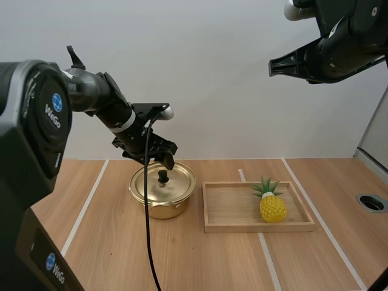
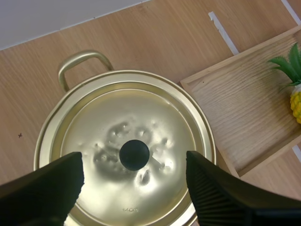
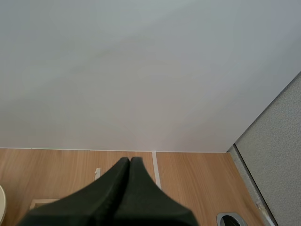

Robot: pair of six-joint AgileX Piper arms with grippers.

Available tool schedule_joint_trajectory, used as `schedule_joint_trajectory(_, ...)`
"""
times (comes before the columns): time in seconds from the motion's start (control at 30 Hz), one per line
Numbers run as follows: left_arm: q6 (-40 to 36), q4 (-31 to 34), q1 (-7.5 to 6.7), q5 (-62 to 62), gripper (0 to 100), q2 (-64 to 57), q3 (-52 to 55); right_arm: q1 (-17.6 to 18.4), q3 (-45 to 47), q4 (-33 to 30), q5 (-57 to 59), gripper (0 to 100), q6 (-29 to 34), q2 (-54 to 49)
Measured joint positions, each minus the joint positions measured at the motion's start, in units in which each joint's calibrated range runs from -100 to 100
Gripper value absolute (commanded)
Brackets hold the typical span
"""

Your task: Open the pot, put the pineapple inside, and close it

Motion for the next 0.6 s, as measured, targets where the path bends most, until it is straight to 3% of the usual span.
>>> schedule_joint_trajectory(0.6,1.65,-0.97,0.00,0.50,100,5.16,0.00,0.00,0.00,2.60,0.67,0,0.00,0.00)
